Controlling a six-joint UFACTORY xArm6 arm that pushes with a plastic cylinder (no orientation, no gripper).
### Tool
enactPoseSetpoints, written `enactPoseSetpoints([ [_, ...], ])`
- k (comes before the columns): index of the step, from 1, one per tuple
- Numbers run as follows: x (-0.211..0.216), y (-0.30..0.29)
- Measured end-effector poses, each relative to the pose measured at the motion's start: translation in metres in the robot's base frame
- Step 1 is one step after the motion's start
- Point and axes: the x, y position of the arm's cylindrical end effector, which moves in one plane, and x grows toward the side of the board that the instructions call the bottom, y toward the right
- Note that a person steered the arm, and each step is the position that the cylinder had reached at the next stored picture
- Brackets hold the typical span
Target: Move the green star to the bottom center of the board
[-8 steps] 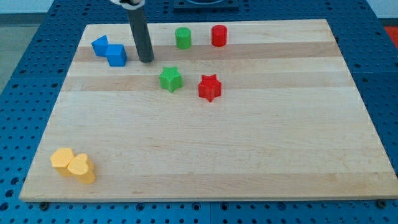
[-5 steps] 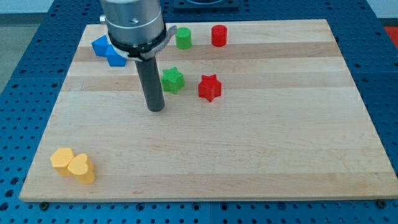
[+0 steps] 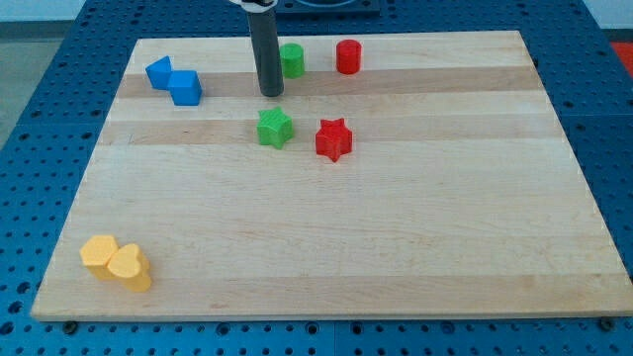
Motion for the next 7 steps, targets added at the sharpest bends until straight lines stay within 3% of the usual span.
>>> enactPoseSetpoints([
  [1, 0.024, 0.000],
  [4, 0.167, 0.000],
  [6, 0.172, 0.000],
  [7, 0.122, 0.000],
])
